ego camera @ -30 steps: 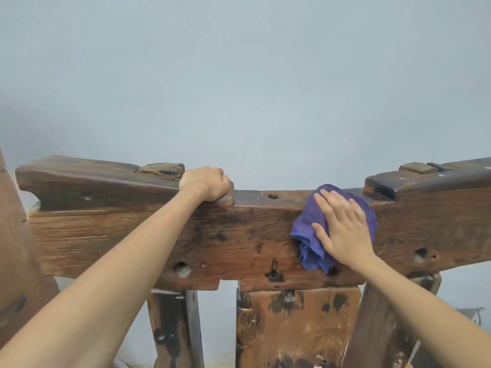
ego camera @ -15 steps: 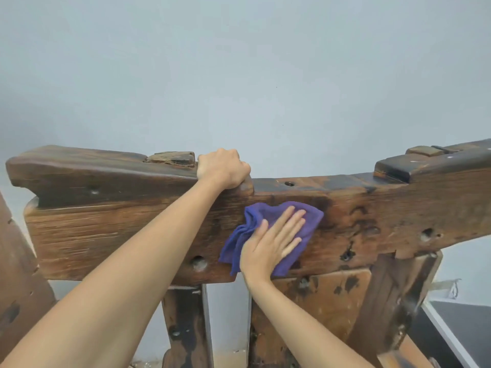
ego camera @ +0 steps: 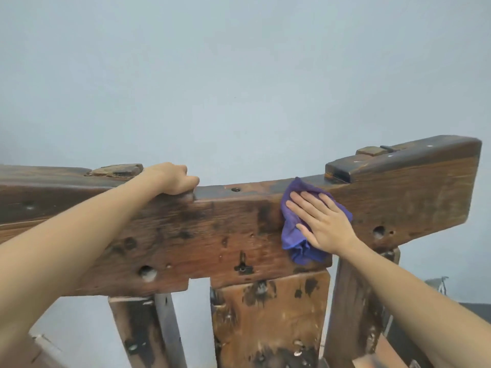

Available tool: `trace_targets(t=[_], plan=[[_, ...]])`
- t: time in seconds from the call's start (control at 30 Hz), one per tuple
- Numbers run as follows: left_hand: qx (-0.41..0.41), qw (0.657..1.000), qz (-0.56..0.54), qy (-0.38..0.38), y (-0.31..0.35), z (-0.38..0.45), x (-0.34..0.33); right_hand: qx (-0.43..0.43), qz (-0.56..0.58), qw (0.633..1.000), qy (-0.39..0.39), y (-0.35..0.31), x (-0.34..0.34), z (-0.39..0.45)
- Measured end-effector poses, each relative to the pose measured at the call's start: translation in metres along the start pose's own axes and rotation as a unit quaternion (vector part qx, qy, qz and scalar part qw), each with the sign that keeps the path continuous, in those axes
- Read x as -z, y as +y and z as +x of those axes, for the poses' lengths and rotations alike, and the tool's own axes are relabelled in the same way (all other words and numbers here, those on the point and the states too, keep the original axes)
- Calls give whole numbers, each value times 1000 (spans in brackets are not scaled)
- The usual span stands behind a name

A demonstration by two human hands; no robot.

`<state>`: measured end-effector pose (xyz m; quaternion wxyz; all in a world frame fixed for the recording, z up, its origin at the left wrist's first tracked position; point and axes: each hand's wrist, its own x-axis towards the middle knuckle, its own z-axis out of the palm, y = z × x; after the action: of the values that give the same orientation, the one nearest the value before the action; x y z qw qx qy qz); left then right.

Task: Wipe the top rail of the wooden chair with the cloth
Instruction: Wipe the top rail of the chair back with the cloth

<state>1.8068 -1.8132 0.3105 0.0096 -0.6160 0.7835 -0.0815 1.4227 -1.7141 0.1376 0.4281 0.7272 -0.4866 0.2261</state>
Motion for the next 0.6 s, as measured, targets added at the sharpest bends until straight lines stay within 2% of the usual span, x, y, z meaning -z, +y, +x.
trace_targets(t=[0.07,0.1,0.17,0.27,0.37,0.5,0.6], plan=[[27,998,57,-15,31,6,6,-45,3,999,10,45,4,-21],[16,999,51,-5,52,9,6,-60,5,998,16,66,7,-28],[-62,997,-44,2,103,20,3,-37,-1,999,23,102,10,-36],[-166,973,-158,-6,209,34,11,52,-20,998,32,142,11,-43],[-206,956,-210,-9,297,48,16,69,-16,997,35,167,2,-55],[-150,955,-255,-31,339,67,7,20,-21,998,53,223,-4,-88],[-113,962,-247,-24,342,69,-2,-76,-22,996,52,255,-7,-116]])
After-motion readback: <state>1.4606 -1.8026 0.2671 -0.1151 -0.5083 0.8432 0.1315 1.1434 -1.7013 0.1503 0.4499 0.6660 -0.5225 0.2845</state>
